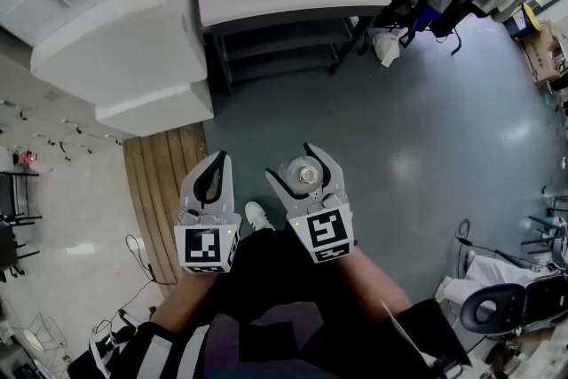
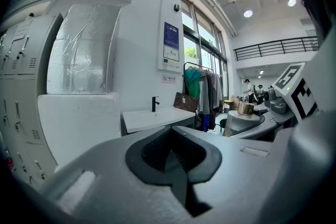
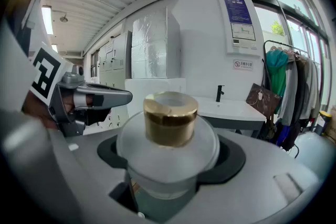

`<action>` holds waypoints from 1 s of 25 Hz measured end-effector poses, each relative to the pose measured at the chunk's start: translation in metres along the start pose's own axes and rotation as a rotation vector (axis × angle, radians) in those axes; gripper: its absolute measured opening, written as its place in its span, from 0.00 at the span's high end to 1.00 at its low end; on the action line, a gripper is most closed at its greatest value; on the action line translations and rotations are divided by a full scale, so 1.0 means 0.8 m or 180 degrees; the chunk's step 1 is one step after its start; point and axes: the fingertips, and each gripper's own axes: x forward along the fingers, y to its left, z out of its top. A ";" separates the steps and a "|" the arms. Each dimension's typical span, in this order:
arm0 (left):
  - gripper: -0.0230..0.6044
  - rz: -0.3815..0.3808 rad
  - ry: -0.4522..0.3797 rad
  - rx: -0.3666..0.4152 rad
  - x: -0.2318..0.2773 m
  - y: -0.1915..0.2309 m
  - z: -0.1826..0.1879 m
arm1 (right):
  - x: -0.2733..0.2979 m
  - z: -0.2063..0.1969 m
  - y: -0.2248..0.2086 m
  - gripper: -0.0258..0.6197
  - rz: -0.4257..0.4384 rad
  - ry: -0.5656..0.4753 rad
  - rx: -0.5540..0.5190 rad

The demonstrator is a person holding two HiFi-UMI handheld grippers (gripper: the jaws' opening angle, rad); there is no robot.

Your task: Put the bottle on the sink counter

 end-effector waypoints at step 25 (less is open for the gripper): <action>0.96 -0.0103 -0.0048 0.0091 -0.002 -0.003 0.016 | -0.004 0.040 -0.016 0.43 -0.0125 -0.0253 0.0153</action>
